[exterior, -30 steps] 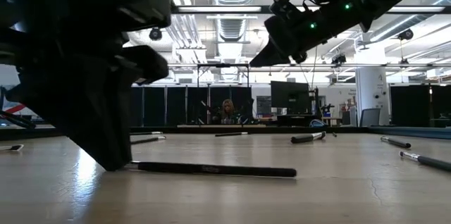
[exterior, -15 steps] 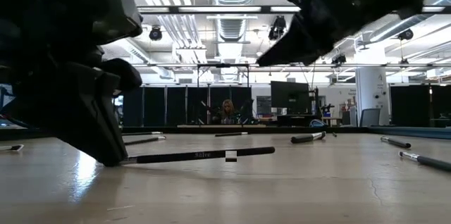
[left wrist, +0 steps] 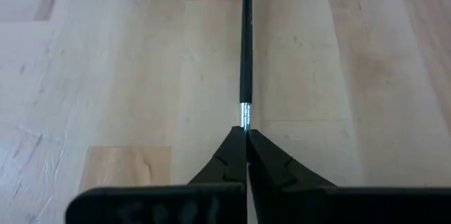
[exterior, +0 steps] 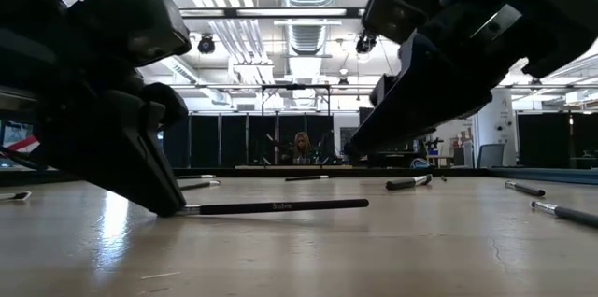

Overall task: Pick & Place Makeup Brushes
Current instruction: Put the black liner brush into the makeup holder

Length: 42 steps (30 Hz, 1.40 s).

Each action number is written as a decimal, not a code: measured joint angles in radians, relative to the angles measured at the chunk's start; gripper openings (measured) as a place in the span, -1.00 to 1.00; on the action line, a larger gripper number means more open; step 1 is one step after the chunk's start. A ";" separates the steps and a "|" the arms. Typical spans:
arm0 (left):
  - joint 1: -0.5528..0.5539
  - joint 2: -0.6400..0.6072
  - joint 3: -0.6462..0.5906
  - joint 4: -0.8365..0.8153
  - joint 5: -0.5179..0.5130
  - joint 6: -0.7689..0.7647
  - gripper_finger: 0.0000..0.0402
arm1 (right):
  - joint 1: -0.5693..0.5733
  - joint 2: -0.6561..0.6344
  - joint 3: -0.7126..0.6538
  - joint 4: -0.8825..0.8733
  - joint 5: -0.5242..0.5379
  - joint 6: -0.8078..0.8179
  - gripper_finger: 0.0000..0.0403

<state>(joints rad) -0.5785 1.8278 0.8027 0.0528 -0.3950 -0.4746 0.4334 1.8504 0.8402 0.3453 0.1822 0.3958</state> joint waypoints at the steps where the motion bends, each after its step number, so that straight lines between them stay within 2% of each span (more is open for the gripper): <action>1: 0.000 0.000 0.000 0.000 0.000 -0.003 -1.00 | 0.001 0.013 0.010 -0.008 -0.005 0.000 -0.32; 5: 0.000 0.000 -0.005 0.006 0.001 -0.005 -1.00 | 0.001 0.051 0.059 -0.082 -0.001 0.002 -0.34; 14: 0.000 0.000 -0.006 0.009 0.003 -0.009 -1.00 | 0.001 0.139 0.152 -0.165 -0.001 -0.003 -0.52; 23: 0.000 0.000 -0.007 0.017 0.004 -0.014 -1.00 | 0.001 0.154 0.186 -0.231 0.005 -0.006 -0.91; 28: 0.000 -0.010 -0.006 0.025 0.005 -0.031 -0.99 | 0.001 0.152 0.178 -0.230 0.005 -0.006 -0.92; 32: 0.001 -0.081 -0.008 -0.021 0.008 -0.052 -0.87 | 0.000 0.133 0.171 -0.238 0.004 -0.017 -0.93; 34: -0.013 -0.137 -0.023 -0.084 -0.049 -0.050 -0.78 | 0.001 0.112 0.157 -0.255 0.013 -0.029 -0.93; 38: -0.058 -0.257 -0.060 -0.022 -0.237 -0.042 -0.63 | 0.002 0.051 0.093 -0.242 0.067 -0.032 -0.93; 42: -0.084 -0.328 -0.193 0.231 -0.351 0.052 -0.56 | 0.000 -0.015 -0.003 -0.081 0.121 -0.030 -0.93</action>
<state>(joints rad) -0.6624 1.4999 0.6100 0.2840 -0.7465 -0.4222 0.4335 1.8355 0.8369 0.2648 0.3035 0.3662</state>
